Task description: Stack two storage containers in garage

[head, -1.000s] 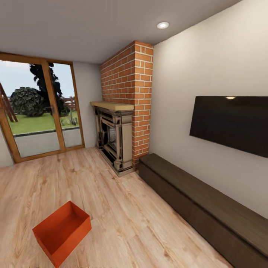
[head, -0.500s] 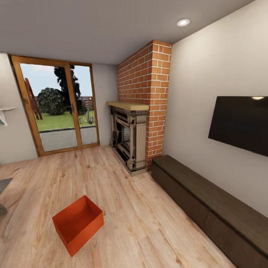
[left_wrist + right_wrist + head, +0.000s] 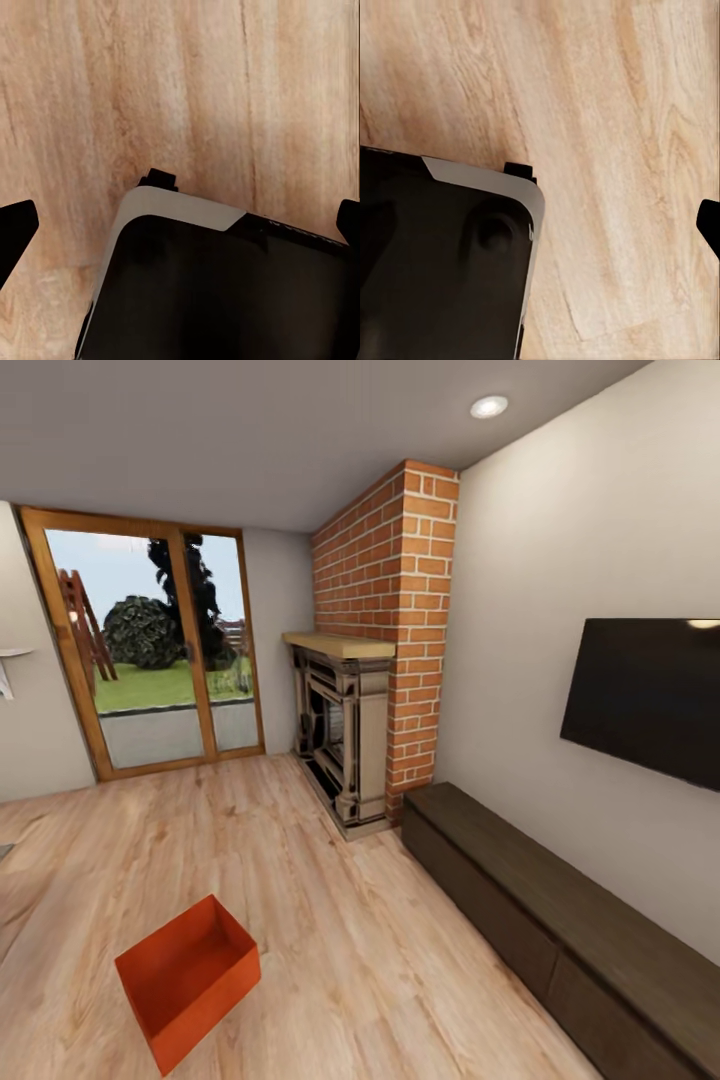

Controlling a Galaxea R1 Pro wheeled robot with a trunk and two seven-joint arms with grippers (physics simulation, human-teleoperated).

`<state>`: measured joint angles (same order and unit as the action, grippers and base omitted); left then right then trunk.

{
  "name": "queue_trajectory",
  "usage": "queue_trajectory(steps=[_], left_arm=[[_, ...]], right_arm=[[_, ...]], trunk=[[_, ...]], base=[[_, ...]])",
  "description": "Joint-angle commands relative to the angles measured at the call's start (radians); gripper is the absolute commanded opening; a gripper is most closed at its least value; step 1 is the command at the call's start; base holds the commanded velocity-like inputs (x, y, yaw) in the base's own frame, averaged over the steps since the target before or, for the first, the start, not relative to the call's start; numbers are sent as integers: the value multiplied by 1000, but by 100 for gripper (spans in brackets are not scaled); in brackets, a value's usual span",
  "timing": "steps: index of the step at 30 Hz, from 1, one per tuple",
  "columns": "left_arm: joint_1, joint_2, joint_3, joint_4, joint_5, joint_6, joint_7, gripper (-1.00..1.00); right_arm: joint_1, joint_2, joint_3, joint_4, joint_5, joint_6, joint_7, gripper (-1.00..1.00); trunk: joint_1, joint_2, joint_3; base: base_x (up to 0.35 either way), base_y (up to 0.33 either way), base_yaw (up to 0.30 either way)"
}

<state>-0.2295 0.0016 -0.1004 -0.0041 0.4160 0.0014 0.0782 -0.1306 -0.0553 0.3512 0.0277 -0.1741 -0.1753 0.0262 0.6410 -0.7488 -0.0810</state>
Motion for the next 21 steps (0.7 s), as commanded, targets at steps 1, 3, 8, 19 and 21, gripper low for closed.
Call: queue_trajectory(steps=[1, 3, 8, 19, 21], left_arm=[[-1, 0, -9, 0, 8, 0, 3, 100], [-1, 0, -9, 0, 8, 0, 3, 100], [-1, 0, -8, 0, 7, 0, 3, 100], [-1, 0, -8, 0, 7, 0, 3, 100], [-1, 0, -8, 0, 7, 0, 3, 100]], right_arm=[[-1, 0, 9, 3, -10, -6, 3, 100], [-1, 2, 9, 3, -11, -6, 0, 100], [-1, 9, 9, 3, -15, -7, -12, 100], [-1, 5, 9, 3, -15, -5, -12, 100], [-1, 5, 10, 3, -15, -5, -12, 100]], trunk=[[1, -1, -2], [1, -1, -2], [1, -1, -2], [1, -1, -2], [1, -1, -2]], base=[[248, -236, 0], [249, -236, 0], [249, -236, 5], [249, -235, 210], [249, -235, 268]])
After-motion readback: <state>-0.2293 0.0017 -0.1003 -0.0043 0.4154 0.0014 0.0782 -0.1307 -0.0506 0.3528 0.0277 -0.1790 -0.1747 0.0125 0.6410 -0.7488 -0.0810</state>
